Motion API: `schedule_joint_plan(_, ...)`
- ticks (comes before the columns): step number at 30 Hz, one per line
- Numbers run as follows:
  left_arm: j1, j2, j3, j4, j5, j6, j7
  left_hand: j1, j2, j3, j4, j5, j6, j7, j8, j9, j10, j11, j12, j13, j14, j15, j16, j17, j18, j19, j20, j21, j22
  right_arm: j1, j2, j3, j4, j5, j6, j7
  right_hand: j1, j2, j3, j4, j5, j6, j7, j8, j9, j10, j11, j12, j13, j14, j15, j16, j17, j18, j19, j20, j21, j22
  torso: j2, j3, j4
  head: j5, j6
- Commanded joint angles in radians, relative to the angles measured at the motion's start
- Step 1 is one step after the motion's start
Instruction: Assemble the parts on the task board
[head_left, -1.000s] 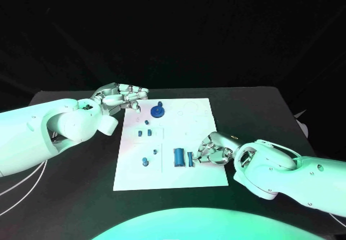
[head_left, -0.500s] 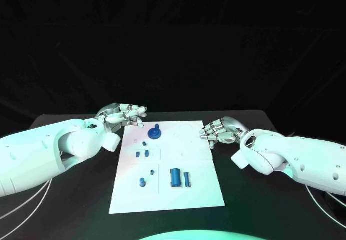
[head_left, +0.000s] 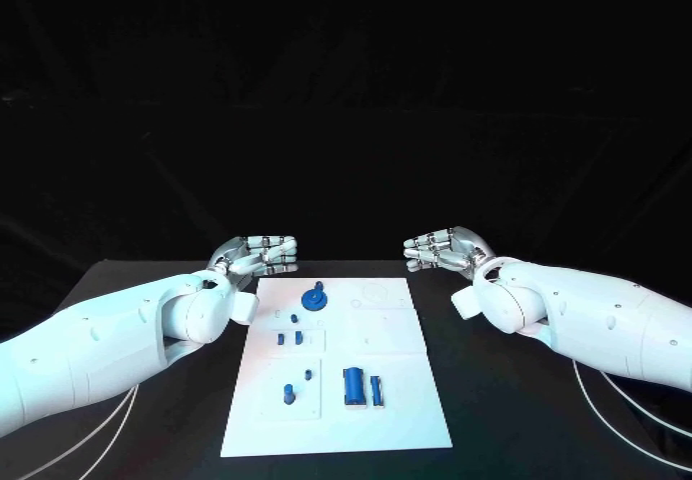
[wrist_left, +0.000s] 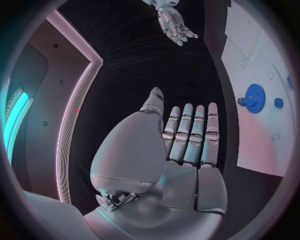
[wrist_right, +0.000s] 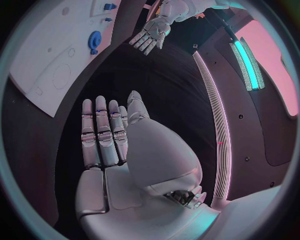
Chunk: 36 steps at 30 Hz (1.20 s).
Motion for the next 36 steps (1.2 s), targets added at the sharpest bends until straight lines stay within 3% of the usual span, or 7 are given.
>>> schedule_joint_plan(1, -0.010, 0.020, 0.003, -0.024, 0.005, -0.033, 0.070, -0.008, 0.007, -0.018, 0.000, -0.005, -0.011, -0.001, -0.005, -0.009, -0.015, -0.007, -0.024, -0.018, 0.002, 0.003, -0.023, -0.023, -0.005, -0.003, -0.003, -0.017, -0.023, -0.006, 0.018, 0.003, -0.030, 0.019, 0.051, 0.082, -0.021, 0.001, -0.001, -0.028, -0.008, -0.011, 0.004, -0.003, -0.022, -0.006, 0.014, -0.015, -0.013, 0.002, 0.010, -0.015, -0.036, 0.007, -0.008, 0.004, -0.002, -0.048, -0.010, 0.0049, 0.0061, 0.005, 0.004)
schedule_joint_plan(5, -0.021, 0.031, 0.004, -0.036, 0.006, -0.040, 0.073, -0.004, 0.016, -0.031, -0.005, -0.005, -0.010, 0.001, -0.004, -0.014, -0.016, 0.002, -0.036, -0.031, 0.027, -0.001, -0.033, -0.041, -0.007, 0.002, -0.003, -0.018, -0.044, -0.010, 0.030, 0.006, -0.042, 0.020, 0.052, 0.094, -0.041, 0.005, 0.000, -0.064, -0.025, -0.014, 0.006, -0.002, -0.044, -0.017, 0.019, -0.017, -0.013, 0.005, 0.011, -0.015, -0.071, 0.007, -0.003, 0.006, 0.000, -0.095, -0.012, 0.0066, 0.0055, 0.008, 0.005)
schedule_joint_plan(6, -0.017, 0.026, 0.002, -0.032, 0.000, -0.017, 0.027, -0.444, 0.046, 0.037, -0.061, -0.052, -0.282, -0.048, -0.069, -0.084, -0.299, -0.055, -0.100, -0.103, -0.237, -0.052, -0.058, -0.088, -0.051, -0.246, -0.088, -0.079, -0.092, -0.008, 0.025, 0.005, -0.038, 0.009, 0.016, 0.037, -0.505, -0.029, 0.068, -0.150, -0.063, -0.297, -0.052, -0.065, -0.077, -0.334, -0.033, -0.080, -0.075, -0.327, -0.032, -0.077, -0.103, -0.054, -0.259, -0.073, -0.063, -0.212, -0.008, 0.0035, 0.0046, 0.005, 0.003)
schedule_joint_plan(10, -0.019, 0.023, 0.004, -0.018, 0.001, -0.037, 0.034, -0.562, 0.046, 0.037, -0.077, -0.052, -0.359, -0.058, -0.069, -0.084, -0.376, -0.067, -0.100, -0.103, -0.301, -0.066, -0.130, -0.105, -0.062, -0.311, -0.113, -0.079, -0.110, -0.012, 0.020, 0.010, -0.020, 0.020, -0.004, 0.044, -0.640, -0.101, 0.089, -0.150, -0.076, -0.380, -0.069, -0.065, -0.091, -0.423, -0.042, -0.080, -0.075, -0.413, -0.040, -0.077, -0.119, -0.054, -0.328, -0.092, -0.063, -0.254, -0.006, 0.0094, 0.0110, 0.006, 0.013)
schedule_joint_plan(22, -0.044, -0.010, 0.028, 0.181, 0.011, -0.316, 0.134, -0.926, 0.046, 0.037, -0.122, -0.052, -0.587, -0.155, -0.069, -0.084, -0.611, -0.178, -0.100, -0.103, -0.516, -0.173, -0.130, -0.210, -0.094, -0.515, -0.186, -0.079, -0.217, -0.070, -0.046, 0.078, 0.228, 0.163, -0.283, 0.145, -1.027, -0.101, 0.143, -0.150, -0.159, -0.618, -0.118, -0.065, -0.167, -0.687, -0.142, -0.080, -0.075, -0.684, -0.122, -0.077, -0.197, -0.093, -0.540, -0.155, -0.063, -0.358, 0.006, 0.0555, 0.0605, 0.010, 0.091)
schedule_joint_plan(24, -0.049, -0.017, 0.032, 0.219, 0.012, -0.371, 0.153, -0.968, 0.046, 0.037, -0.194, -0.052, -0.614, -0.155, -0.069, -0.084, -0.639, -0.178, -0.100, -0.103, -0.541, -0.173, -0.130, -0.210, -0.094, -0.539, -0.195, -0.079, -0.217, -0.082, -0.059, 0.091, 0.276, 0.191, -0.337, 0.165, -1.073, -0.101, 0.148, -0.150, -0.159, -0.646, -0.192, -0.065, -0.167, -0.718, -0.142, -0.080, -0.075, -0.716, -0.122, -0.077, -0.197, -0.104, -0.564, -0.163, -0.063, -0.370, 0.006, 0.0561, 0.0612, 0.010, 0.092)
schedule_joint_plan(36, -0.063, -0.037, 0.046, 0.336, 0.018, -0.535, 0.212, -1.165, 0.046, 0.037, -0.194, -0.052, -0.737, -0.155, -0.069, -0.084, -0.766, -0.178, -0.100, -0.103, -0.657, -0.173, -0.130, -0.210, -0.170, -0.649, -0.294, -0.079, -0.217, -0.115, -0.098, 0.131, 0.420, 0.273, -0.498, 0.223, -1.281, -0.101, 0.228, -0.150, -0.159, -0.774, -0.192, -0.065, -0.167, -0.860, -0.142, -0.080, -0.075, -0.862, -0.122, -0.077, -0.197, -0.179, -0.677, -0.250, -0.063, -0.426, 0.006, 0.0561, 0.0612, 0.010, 0.092)
